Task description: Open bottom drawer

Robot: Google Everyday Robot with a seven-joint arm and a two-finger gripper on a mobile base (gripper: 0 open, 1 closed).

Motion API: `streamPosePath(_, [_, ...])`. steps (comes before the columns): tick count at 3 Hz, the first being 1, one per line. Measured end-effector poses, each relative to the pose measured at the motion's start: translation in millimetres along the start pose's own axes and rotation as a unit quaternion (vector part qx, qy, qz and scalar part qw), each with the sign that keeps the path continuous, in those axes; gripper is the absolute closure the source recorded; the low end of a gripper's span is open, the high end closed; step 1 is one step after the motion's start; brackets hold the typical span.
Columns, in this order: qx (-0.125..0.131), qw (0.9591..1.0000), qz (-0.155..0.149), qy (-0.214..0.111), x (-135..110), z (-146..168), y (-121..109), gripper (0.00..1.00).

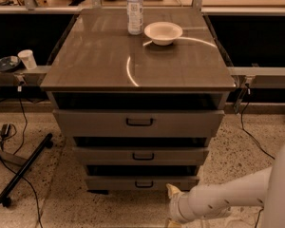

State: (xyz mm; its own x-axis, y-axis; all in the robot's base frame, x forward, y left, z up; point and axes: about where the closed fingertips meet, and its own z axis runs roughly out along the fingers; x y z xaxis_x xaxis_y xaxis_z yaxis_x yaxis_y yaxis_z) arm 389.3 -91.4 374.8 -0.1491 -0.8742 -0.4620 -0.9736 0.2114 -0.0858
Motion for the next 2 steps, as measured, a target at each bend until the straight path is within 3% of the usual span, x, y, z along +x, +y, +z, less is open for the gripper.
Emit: streamPosePath(2, [-0.001,0.9999,0.006,-0.009,-0.4,9.4,-5.3,0.0])
